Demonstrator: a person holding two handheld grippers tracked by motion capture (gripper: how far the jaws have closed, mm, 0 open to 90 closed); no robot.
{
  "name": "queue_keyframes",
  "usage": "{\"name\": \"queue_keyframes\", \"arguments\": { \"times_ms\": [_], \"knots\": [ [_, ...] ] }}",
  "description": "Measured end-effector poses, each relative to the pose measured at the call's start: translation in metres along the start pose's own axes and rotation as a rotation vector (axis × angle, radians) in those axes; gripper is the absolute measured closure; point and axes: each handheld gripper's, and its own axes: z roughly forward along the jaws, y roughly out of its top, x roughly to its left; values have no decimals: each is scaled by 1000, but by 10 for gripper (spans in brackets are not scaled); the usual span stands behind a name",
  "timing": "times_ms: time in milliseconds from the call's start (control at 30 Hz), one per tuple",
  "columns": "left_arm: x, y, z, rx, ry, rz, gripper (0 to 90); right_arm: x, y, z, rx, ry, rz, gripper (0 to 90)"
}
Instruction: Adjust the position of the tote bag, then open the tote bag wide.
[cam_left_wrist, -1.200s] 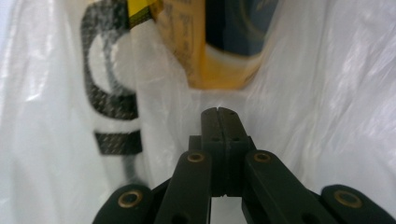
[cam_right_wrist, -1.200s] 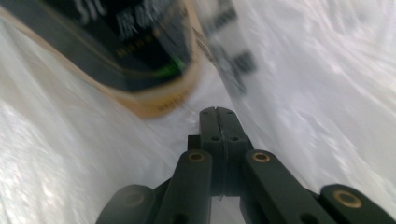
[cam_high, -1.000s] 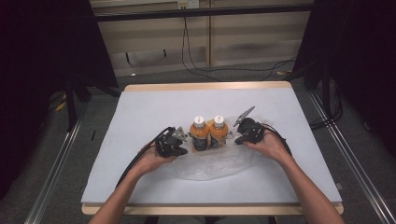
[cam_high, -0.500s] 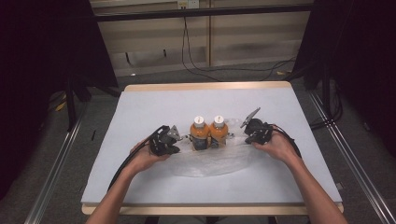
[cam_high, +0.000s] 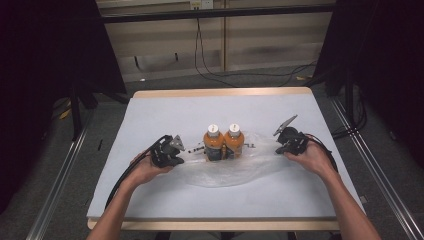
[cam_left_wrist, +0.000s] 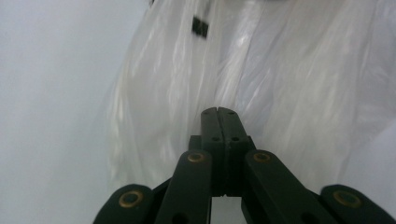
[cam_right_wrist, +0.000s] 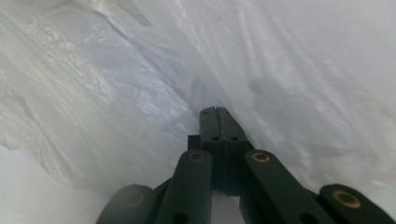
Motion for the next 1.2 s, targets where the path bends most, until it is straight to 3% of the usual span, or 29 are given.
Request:
{"name": "queue_keyframes", "arguments": {
  "times_ms": [67,167,233,433,600,833,1000,1033,1067,1133,1200],
  "knots": [
    [2,-5,-1,-18,-5,-20,900,-3,-3,-1,-10,7,4,900],
    [3,-9,-4,-10,-11,-22,900,-1,-3,-1,2,-52,-21,900],
    [3,-12,-4,-22,-7,-25,900,-2,-4,-1,-2,-41,-10,900],
    [2,-11,-5,5,10,-12,900,-5,-8,-2,-15,-29,10,900],
    [4,-13,-6,-10,-7,-48,900,-6,-8,-2,-35,-22,11,900],
    [9,-17,-8,-7,-15,-49,900,-3,-7,-1,-21,-31,14,900],
    [11,-21,-9,-23,-16,-96,900,3,-5,-1,-16,-79,-12,900],
    [10,-21,-10,-9,-12,-90,900,5,-5,-1,-8,-88,-14,900],
    [11,-21,-10,-5,-13,-79,900,6,-5,-1,-16,-82,-20,900],
    [10,-21,-11,-44,-37,-95,900,5,-7,-2,-42,-53,-8,900],
    [11,-20,-13,-74,-45,-90,900,3,-9,-5,-88,-1,7,900]
  ]
}}
